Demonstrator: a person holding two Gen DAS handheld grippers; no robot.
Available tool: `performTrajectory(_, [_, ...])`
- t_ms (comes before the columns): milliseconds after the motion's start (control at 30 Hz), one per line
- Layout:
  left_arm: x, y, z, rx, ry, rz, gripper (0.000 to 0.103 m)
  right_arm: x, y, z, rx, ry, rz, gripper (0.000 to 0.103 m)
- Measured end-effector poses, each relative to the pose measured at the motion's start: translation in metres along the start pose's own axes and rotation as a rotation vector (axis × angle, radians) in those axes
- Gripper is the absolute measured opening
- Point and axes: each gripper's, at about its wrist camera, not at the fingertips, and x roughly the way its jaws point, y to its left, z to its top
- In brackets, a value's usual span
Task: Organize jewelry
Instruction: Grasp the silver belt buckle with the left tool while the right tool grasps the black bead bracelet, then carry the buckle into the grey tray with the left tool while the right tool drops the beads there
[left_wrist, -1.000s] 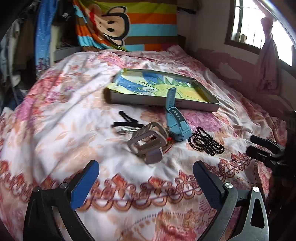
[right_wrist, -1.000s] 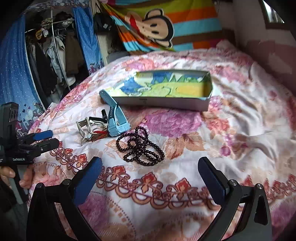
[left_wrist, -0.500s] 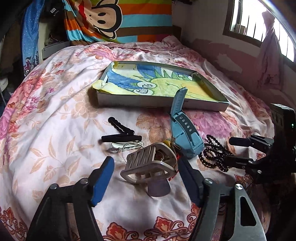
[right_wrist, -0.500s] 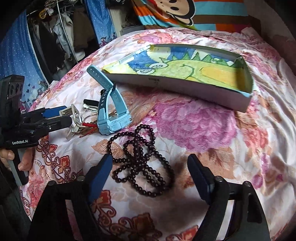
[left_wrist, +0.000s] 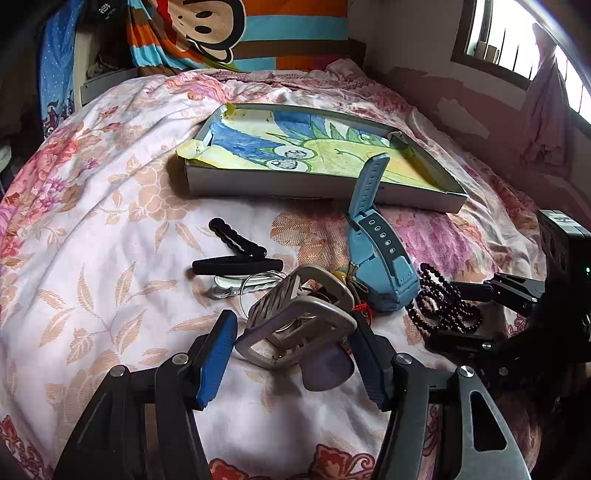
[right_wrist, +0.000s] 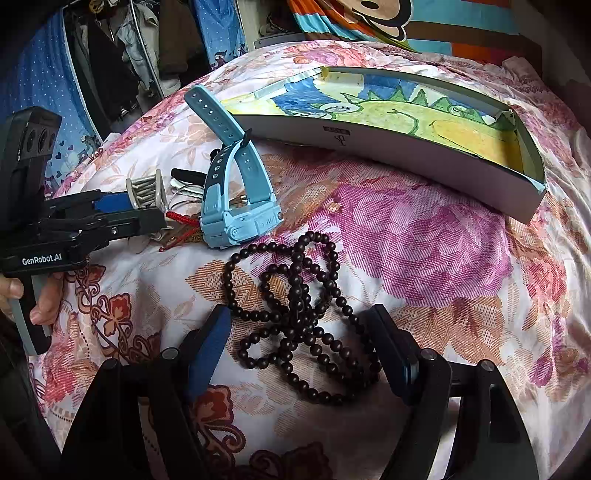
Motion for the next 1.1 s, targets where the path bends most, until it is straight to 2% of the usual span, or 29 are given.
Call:
performTrajectory(133, [0.001, 0.0, -0.001, -0.001, -0.006, 0.004, 0.058, -0.001, -0.001, -0.001, 0.001, -0.007, -0.001, 0.071])
performTrajectory(167, [0.0, -0.001, -0.001, -0.001, -0.01, 0.009, 0.058, -0.002, -0.001, -0.002, 0.004, -0.01, -0.009, 0.068])
performTrajectory(233, [-0.001, -0.001, -0.002, 0.001, -0.017, 0.014, 0.058, -0.003, -0.004, -0.002, 0.016, -0.016, -0.011, 0.059])
performTrajectory(333, [-0.008, -0.004, -0.004, 0.006, -0.039, 0.019, 0.058, -0.005, -0.011, -0.002, 0.051, -0.022, -0.011, 0.039])
performTrajectory(400, [-0.016, -0.008, -0.006, 0.014, -0.065, 0.016, 0.058, -0.004, -0.015, -0.003, 0.07, -0.024, -0.005, 0.019])
performTrajectory(467, [-0.024, -0.012, -0.008, 0.023, -0.091, 0.01, 0.058, -0.006, -0.018, -0.003, 0.084, -0.03, -0.003, 0.014])
performTrajectory(600, [-0.035, -0.015, -0.012, 0.023, -0.121, -0.01, 0.058, -0.015, -0.015, -0.002, 0.08, -0.081, -0.015, 0.01])
performTrajectory(900, [-0.056, -0.004, 0.004, -0.066, -0.226, -0.052, 0.058, -0.059, -0.021, 0.017, 0.093, -0.298, -0.013, 0.01])
performTrajectory(1100, [-0.057, 0.012, 0.048, -0.168, -0.298, 0.014, 0.058, -0.089, -0.037, 0.064, 0.055, -0.459, -0.048, 0.01])
